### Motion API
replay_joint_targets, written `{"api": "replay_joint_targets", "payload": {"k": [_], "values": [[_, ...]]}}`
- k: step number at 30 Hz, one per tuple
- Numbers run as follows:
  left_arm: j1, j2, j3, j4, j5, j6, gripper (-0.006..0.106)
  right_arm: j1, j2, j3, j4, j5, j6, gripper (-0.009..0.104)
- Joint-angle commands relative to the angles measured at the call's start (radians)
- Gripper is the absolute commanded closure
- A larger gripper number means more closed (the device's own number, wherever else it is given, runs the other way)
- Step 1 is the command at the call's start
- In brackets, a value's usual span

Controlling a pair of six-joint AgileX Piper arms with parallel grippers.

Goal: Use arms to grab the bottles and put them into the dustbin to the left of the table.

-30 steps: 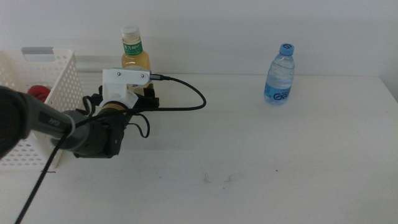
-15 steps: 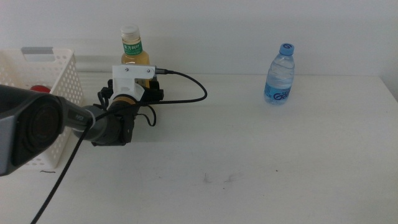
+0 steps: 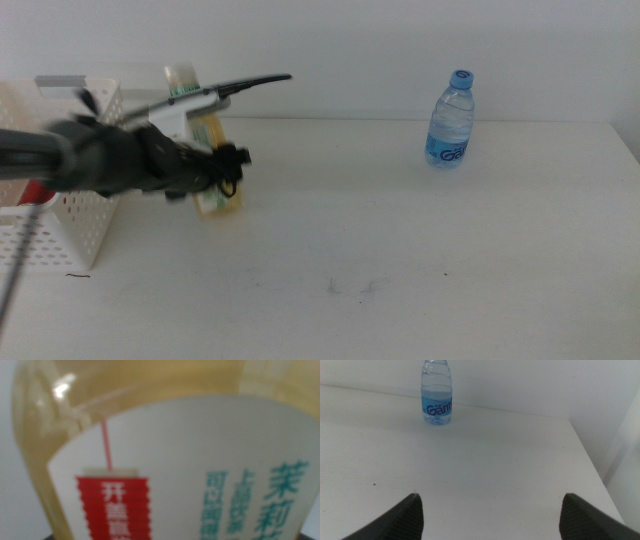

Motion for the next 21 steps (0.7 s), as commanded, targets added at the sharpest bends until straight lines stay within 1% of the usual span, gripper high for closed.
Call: {"api": "replay_joint_targets", "payload": {"k": [1,3,6,8,10,13,15,16,18,21], "values": [[0.015,-0.121,0.018,-0.01,0.297,-0.022,0.102,-0.008,-0.004,0.003,-0.003,-0.012,-0.002,0.019],[0.02,-0.17,0.02,0.04,0.432,-0.048,0.102,-0.008,-0.004,0.003,-0.003,-0.012,-0.002,0.019],[0.029,-0.241,-0.003,0.157,0.601,-0.11,0.102,-0.008,-0.004,0.003,-0.003,-0.012,-0.002,0.019],[0.037,-0.291,-0.056,0.23,0.719,-0.152,0.102,-0.008,-0.004,0.003,-0.003,-0.012,-0.002,0.019],[0.037,-0.341,-0.139,0.357,0.846,-0.208,0.102,-0.008,-0.004,0.003,-0.003,-0.012,-0.002,0.019],[0.037,-0.388,-0.26,0.603,1.013,-0.273,0.102,-0.008,-0.004,0.003,-0.003,-0.012,-0.002,0.019],[0.053,-0.389,-0.342,0.731,1.129,-0.269,0.102,-0.008,-0.004,0.003,-0.003,-0.012,-0.002,0.019],[0.072,-0.387,-0.373,0.765,1.178,-0.237,0.102,-0.008,-0.004,0.003,-0.003,-0.012,-0.002,0.019],[0.134,-0.371,-0.417,0.776,1.178,-0.157,0.102,-0.008,-0.004,0.003,-0.003,-0.012,-0.002,0.019],[0.277,-0.327,-0.45,0.723,1.178,-0.029,0.102,-0.008,-0.004,0.003,-0.003,-0.012,-0.002,0.019]]}}
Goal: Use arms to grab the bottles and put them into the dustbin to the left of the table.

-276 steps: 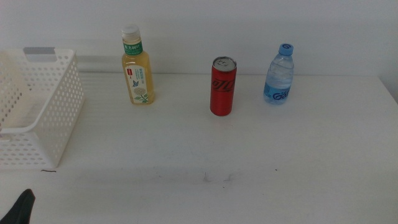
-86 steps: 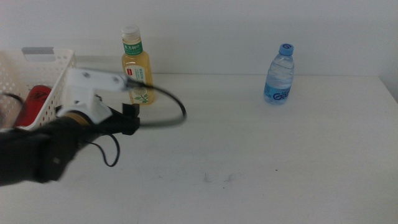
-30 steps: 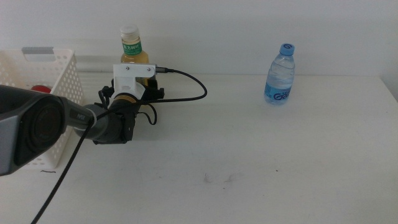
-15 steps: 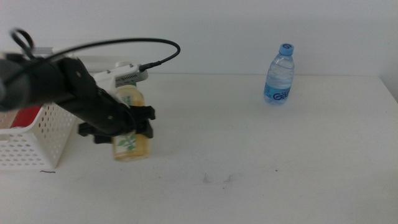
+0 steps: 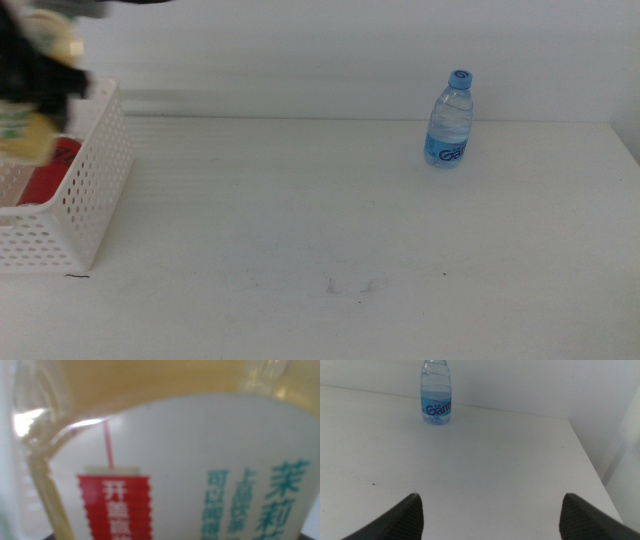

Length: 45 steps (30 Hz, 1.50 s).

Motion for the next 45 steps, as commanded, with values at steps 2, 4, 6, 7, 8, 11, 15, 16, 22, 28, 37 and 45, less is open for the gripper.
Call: {"api": "replay_joint_targets", "payload": {"k": [2,4,6,7,8,11,15,16,22,28,37,45], "values": [[0.153,0.049,-0.027,-0.062,-0.01,0.136,0.102,-0.008,-0.004,0.003,-0.003,-0.012,-0.002,0.019],[0.221,0.086,-0.027,-0.158,-0.048,0.189,0.102,-0.008,-0.004,0.003,-0.003,-0.012,-0.002,0.019],[0.266,0.132,-0.027,-0.242,-0.099,0.247,0.102,-0.008,-0.004,0.003,-0.003,-0.012,-0.002,0.019],[0.28,0.159,-0.027,-0.273,-0.111,0.272,0.102,-0.008,-0.004,0.003,-0.003,-0.012,-0.002,0.019],[0.287,0.185,-0.027,-0.283,-0.118,0.283,0.102,-0.008,-0.004,0.003,-0.003,-0.012,-0.002,0.019],[0.287,0.255,-0.027,-0.281,-0.126,0.284,0.102,-0.008,-0.004,0.003,-0.003,-0.012,-0.002,0.019],[0.287,0.315,-0.027,-0.329,-0.148,0.307,0.102,-0.008,-0.004,0.003,-0.003,-0.012,-0.002,0.019],[0.287,0.327,-0.027,-0.345,-0.148,0.325,0.102,-0.008,-0.004,0.003,-0.003,-0.012,-0.002,0.019],[0.287,0.364,-0.027,-0.386,-0.166,0.393,0.096,-0.008,-0.004,0.003,-0.003,-0.012,-0.002,0.019],[0.287,0.37,-0.027,-0.39,-0.202,0.393,0.06,-0.008,-0.004,0.003,-0.003,-0.012,-0.002,0.019],[0.285,0.339,-0.093,-0.419,-0.036,0.389,0.007,-0.008,-0.004,0.003,-0.003,-0.012,-0.002,0.019],[0.184,0.041,-0.097,-0.617,-0.01,0.385,0.007,-0.008,-0.004,0.003,-0.003,-0.012,-0.002,0.019]]}}
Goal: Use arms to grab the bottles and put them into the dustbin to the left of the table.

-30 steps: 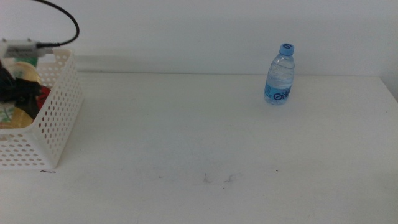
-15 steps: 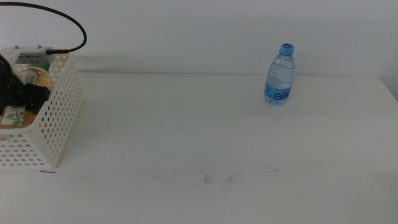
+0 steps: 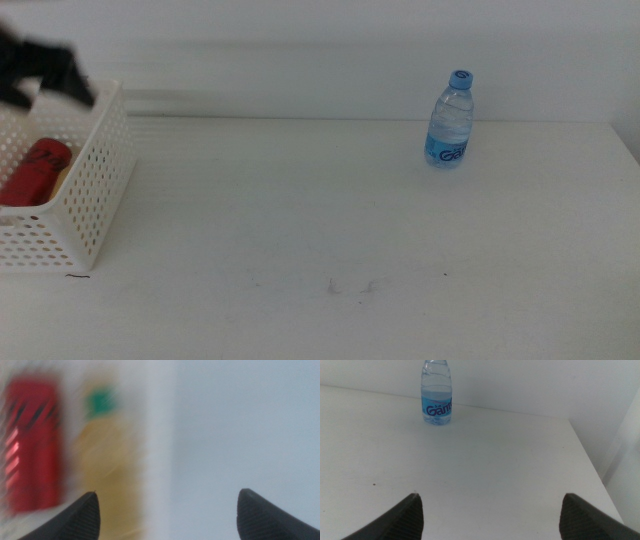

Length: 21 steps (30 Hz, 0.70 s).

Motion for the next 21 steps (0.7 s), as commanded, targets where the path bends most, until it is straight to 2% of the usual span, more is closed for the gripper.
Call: {"api": "replay_joint_targets", "payload": {"k": [1,3,4,8,11,14,21], "values": [[-0.09,-0.125,0.004,-0.144,0.018,0.032,0.007,-0.008,-0.004,0.003,-0.003,-0.012,-0.002,0.019],[-0.219,-0.213,0.015,-0.183,0.013,0.076,0.007,-0.008,-0.004,0.003,-0.003,-0.012,-0.002,0.019],[-0.295,-0.263,0.017,-0.171,-0.016,0.087,0.007,-0.008,-0.004,0.003,-0.003,-0.012,-0.002,0.019],[-0.579,-0.369,0.017,-0.038,-0.112,0.081,0.007,-0.008,-0.004,0.003,-0.003,-0.012,-0.002,0.019],[-0.719,-0.399,0.017,0.037,-0.175,0.031,0.007,-0.008,-0.004,0.003,-0.003,-0.012,-0.002,0.019],[-0.775,-0.408,0.017,0.065,-0.218,0.007,0.007,-0.008,-0.004,0.003,-0.003,-0.012,-0.002,0.019],[-0.775,-0.406,0.017,0.048,-0.227,0.007,0.007,-0.008,-0.004,0.003,-0.003,-0.012,-0.002,0.019]]}}
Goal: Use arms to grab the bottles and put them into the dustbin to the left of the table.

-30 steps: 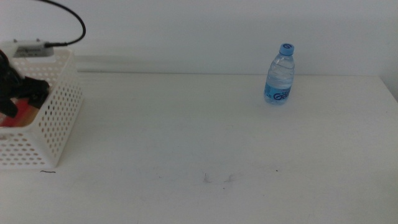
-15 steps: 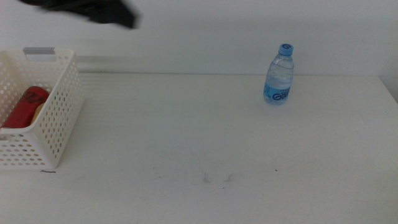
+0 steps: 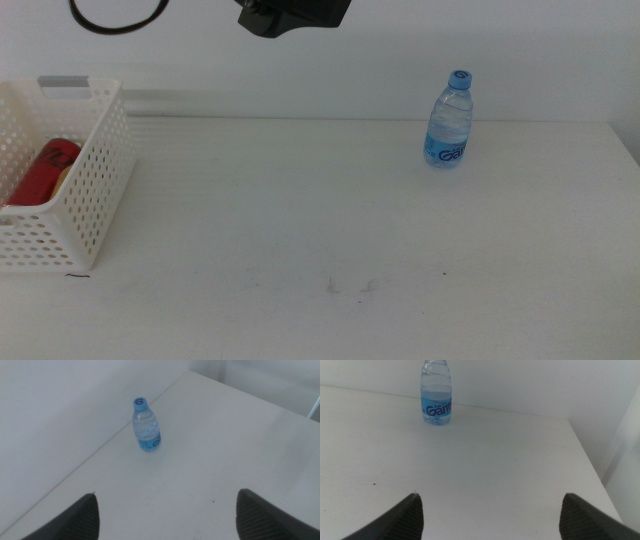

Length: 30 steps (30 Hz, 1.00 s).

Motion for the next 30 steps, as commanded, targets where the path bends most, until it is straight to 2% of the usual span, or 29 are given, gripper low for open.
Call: {"api": "replay_joint_targets", "payload": {"k": [1,13,16,21,24,26,28,30], "values": [[-0.007,-0.004,0.003,0.007,-0.017,-0.012,0.007,-0.008,-0.004,0.003,-0.003,-0.012,-0.002,0.019],[-0.007,-0.004,0.003,0.011,-0.035,-0.008,0.007,-0.008,-0.004,0.003,-0.003,-0.012,-0.002,0.019],[-0.007,-0.004,0.003,0.011,-0.038,-0.008,0.007,-0.008,-0.004,0.003,-0.049,-0.012,-0.002,0.019],[-0.007,-0.004,0.003,0.011,-0.038,-0.008,0.007,-0.008,-0.004,0.003,-0.049,-0.012,-0.002,0.019],[-0.007,-0.004,0.003,0.023,-0.039,-0.008,0.007,-0.008,-0.004,0.003,0.055,-0.012,-0.002,0.019],[-0.007,-0.004,0.003,0.05,-0.049,-0.008,0.007,-0.008,0.038,-0.026,0.076,-0.012,-0.002,0.019],[-0.007,-0.004,0.003,0.057,-0.057,-0.008,0.007,-0.008,0.111,-0.072,0.047,-0.018,-0.023,0.019],[-0.007,-0.004,0.003,0.057,-0.065,-0.008,0.007,-0.008,0.205,-0.117,-0.008,-0.064,-0.08,0.019]]}}
